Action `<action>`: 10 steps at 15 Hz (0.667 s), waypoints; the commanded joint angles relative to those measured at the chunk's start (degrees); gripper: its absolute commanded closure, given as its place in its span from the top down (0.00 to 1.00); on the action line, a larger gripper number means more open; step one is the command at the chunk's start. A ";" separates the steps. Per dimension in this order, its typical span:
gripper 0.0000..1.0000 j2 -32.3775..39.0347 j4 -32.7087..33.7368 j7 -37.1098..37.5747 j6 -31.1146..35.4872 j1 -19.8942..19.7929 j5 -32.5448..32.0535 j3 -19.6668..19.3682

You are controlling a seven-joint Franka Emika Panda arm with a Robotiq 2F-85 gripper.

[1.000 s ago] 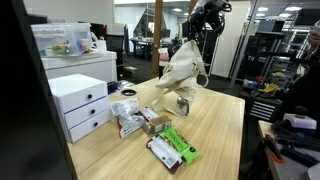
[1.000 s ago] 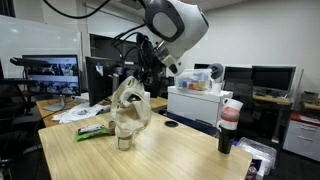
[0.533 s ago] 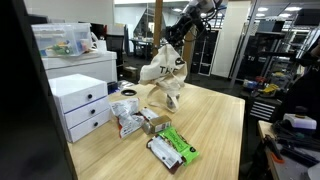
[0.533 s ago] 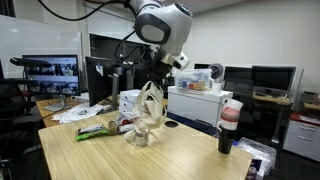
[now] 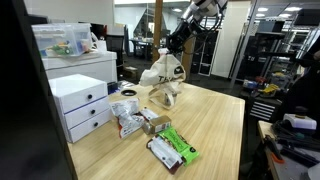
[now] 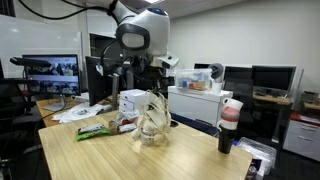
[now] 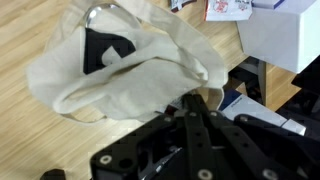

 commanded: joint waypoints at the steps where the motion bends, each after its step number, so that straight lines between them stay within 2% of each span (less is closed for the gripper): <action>1: 0.26 -2.72 -5.25 4.37 3.57 2.04 -5.36 1.81; 2: 0.27 -3.05 -6.11 5.05 2.82 2.32 -8.12 1.93; 6: 0.53 -3.58 -10.91 8.10 3.85 5.27 -20.87 3.50; 10: 0.79 -4.09 -13.91 8.75 6.67 6.48 -27.41 4.48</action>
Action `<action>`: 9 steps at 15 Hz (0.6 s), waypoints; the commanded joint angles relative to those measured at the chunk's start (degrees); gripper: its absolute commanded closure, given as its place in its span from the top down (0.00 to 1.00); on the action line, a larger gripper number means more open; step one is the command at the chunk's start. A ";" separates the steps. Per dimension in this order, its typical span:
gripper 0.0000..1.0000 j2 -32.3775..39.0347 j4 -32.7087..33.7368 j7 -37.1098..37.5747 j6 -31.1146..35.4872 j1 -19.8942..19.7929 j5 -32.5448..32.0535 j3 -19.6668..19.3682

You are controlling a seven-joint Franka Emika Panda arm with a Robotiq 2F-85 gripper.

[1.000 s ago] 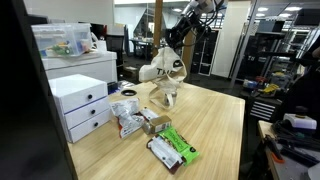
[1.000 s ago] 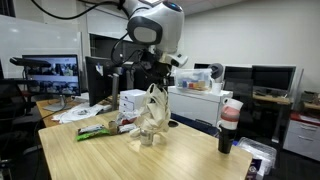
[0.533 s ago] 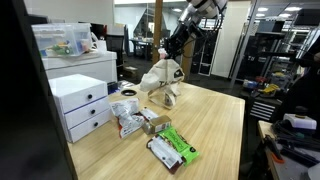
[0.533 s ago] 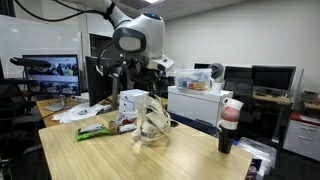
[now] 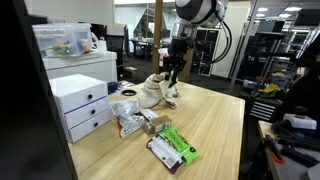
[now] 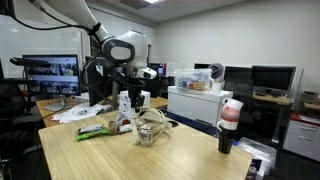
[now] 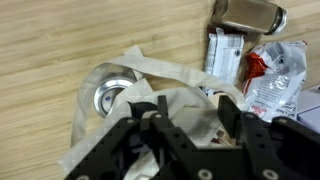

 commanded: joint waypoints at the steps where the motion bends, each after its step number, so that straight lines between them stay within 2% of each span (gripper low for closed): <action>1: 0.86 -2.73 -3.67 1.76 2.74 0.17 -4.23 0.71; 2: 0.93 -2.25 -2.75 2.02 2.15 -0.14 -4.10 0.66; 4: 1.00 -2.24 -1.44 1.88 1.43 -0.85 -2.43 0.62; 9: 1.00 -2.14 3.39 1.40 1.82 -3.20 3.73 0.39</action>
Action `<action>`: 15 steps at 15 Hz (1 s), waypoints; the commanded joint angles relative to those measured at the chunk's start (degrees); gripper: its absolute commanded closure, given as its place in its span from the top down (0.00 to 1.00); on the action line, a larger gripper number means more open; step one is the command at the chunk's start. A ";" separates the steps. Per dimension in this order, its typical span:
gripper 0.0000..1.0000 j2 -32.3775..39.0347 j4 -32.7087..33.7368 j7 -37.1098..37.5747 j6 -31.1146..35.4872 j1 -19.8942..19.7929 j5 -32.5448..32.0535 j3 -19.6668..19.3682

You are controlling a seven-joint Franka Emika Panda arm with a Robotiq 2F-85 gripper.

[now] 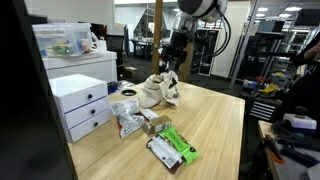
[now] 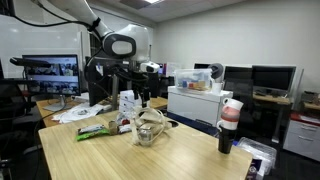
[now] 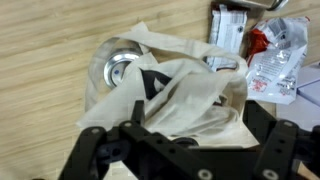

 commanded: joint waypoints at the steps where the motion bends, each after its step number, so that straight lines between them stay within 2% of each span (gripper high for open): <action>1: 1.00 -0.54 2.83 0.97 0.57 -2.17 5.09 0.25; 5: 1.00 1.12 5.19 2.62 2.01 -2.85 7.52 0.14; 10: 1.00 2.49 1.83 0.29 9.48 -2.74 7.20 1.27; 12: 0.71 3.75 0.35 0.69 11.00 -2.49 5.65 1.68; 15: 0.47 4.85 -1.35 2.47 10.55 -1.78 2.47 1.51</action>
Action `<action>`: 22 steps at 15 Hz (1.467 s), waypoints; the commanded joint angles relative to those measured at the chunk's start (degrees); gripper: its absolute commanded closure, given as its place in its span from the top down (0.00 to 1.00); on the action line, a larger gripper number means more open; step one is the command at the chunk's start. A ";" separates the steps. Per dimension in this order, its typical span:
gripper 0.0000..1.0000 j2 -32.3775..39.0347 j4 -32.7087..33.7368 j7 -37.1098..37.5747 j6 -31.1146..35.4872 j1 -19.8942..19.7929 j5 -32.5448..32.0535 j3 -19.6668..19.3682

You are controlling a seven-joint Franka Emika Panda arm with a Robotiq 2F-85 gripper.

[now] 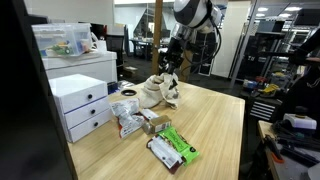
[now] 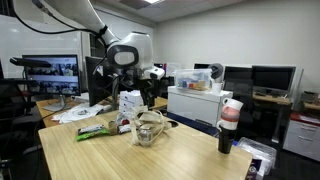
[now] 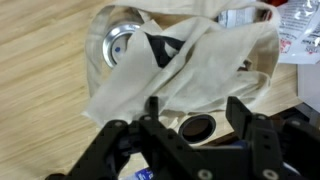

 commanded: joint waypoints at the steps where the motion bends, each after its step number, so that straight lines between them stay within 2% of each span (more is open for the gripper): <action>1: 0.41 0.40 -2.18 1.41 0.97 0.37 -3.64 0.04; 6: 0.06 -0.04 -3.07 1.84 0.27 0.22 -6.56 -0.35; 7: 0.02 -0.62 -3.35 1.72 -0.41 0.19 -7.10 -0.41; 14: 0.01 -5.26 -6.17 -0.95 -6.30 1.21 -8.26 1.52; 22: 0.01 -9.62 -9.45 -1.62 -13.85 6.40 -10.27 4.66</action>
